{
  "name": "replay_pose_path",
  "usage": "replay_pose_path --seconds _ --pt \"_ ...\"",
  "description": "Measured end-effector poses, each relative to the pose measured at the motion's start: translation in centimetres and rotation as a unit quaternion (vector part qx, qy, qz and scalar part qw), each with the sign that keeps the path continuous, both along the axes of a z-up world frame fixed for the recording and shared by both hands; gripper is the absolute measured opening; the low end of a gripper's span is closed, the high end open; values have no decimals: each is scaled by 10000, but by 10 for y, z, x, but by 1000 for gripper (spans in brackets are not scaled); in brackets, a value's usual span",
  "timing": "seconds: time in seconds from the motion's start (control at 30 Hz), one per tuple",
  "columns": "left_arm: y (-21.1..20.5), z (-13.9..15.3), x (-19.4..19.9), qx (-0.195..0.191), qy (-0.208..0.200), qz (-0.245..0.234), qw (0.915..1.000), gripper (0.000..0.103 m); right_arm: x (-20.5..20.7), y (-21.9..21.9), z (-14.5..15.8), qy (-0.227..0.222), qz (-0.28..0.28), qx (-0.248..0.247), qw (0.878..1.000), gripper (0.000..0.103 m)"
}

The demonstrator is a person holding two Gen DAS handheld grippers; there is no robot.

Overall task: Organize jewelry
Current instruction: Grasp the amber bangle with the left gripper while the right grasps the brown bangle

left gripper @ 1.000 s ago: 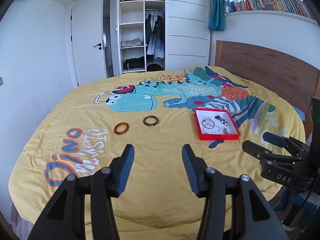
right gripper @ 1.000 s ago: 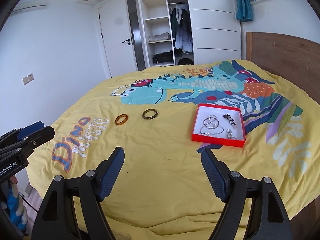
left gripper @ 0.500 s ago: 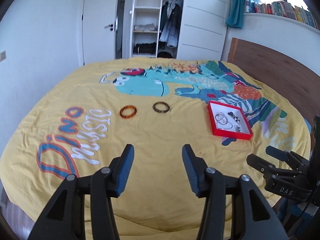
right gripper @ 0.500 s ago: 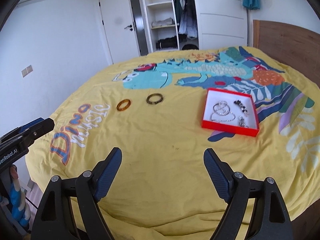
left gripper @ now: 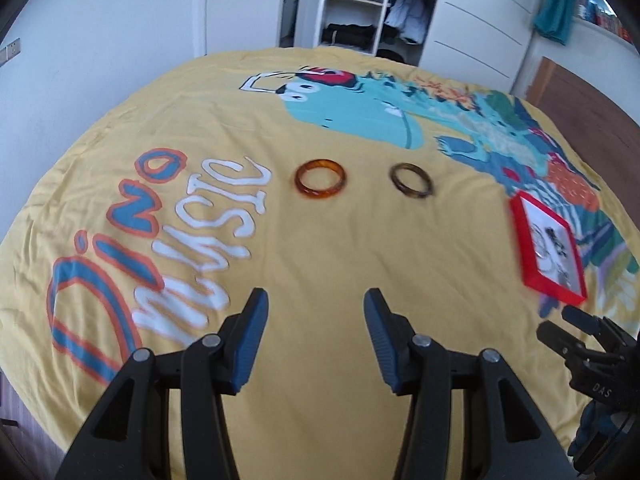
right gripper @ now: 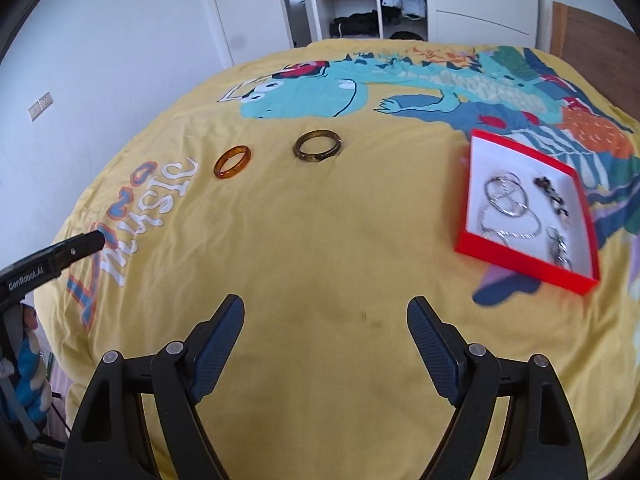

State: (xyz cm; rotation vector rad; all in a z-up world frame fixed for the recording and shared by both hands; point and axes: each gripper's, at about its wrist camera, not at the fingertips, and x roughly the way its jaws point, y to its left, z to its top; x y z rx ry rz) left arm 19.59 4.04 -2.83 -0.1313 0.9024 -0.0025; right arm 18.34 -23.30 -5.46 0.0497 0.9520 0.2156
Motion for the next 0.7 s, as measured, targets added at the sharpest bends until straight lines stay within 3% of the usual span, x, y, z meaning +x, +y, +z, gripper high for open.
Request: replay_pose_path --seconds 0.27,0.43,0.7 --pt "20 -38 127 -75 186 244 9995 48 115 -1 -29 -110 65 61 9999 75" --pt "26 -62 187 -50 231 308 9992 48 186 2 -43 -278 64 130 9995 70" --pt "33 -110 224 63 466 384 9982 48 255 17 -79 -283 74 191 9994 56"
